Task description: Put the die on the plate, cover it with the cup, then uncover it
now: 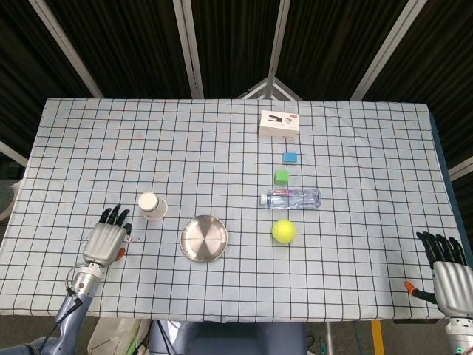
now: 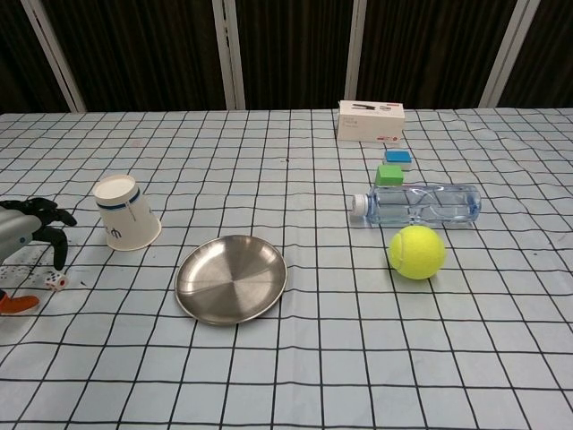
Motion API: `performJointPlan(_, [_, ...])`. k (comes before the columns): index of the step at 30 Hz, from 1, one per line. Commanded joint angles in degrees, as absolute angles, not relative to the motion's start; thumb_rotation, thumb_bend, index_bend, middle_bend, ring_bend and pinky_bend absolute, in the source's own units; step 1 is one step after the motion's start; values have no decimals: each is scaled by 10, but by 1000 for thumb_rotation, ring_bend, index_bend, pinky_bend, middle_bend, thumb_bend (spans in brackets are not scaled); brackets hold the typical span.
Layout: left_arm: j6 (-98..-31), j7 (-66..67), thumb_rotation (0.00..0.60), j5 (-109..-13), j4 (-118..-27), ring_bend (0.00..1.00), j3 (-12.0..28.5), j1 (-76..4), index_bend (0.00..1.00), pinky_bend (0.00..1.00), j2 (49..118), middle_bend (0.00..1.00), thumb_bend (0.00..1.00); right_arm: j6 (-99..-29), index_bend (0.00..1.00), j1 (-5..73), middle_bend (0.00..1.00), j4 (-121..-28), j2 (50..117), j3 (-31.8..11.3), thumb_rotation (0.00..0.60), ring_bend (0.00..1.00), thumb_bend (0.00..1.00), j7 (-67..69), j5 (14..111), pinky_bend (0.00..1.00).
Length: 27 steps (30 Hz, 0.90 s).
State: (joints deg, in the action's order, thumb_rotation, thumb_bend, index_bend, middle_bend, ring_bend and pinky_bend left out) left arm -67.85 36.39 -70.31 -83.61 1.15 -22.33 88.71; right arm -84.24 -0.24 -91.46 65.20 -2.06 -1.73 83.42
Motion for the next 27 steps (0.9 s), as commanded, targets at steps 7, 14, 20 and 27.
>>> performJointPlan(7, [-673,369,600,-697,-828,0,12,-226,449,100,897,120,384,-844,120,-4,137,-913,651,-22,600,95,131,-15,830,32])
performJointPlan(14, [-670,368,600,-701,-825,0,10,-228,448,100,903,130,384,-849,120,-6,137,-917,648,-21,600,95,131,-15,833,31])
performJointPlan(20, [-672,370,600,-704,-830,0,8,-227,470,100,900,150,389,-850,120,-7,137,-918,646,-21,600,96,132,-14,835,31])
performJointPlan(27, [-677,377,600,-704,-837,0,6,-225,483,100,896,162,391,-850,120,-7,137,-918,646,-22,600,95,132,-12,833,30])
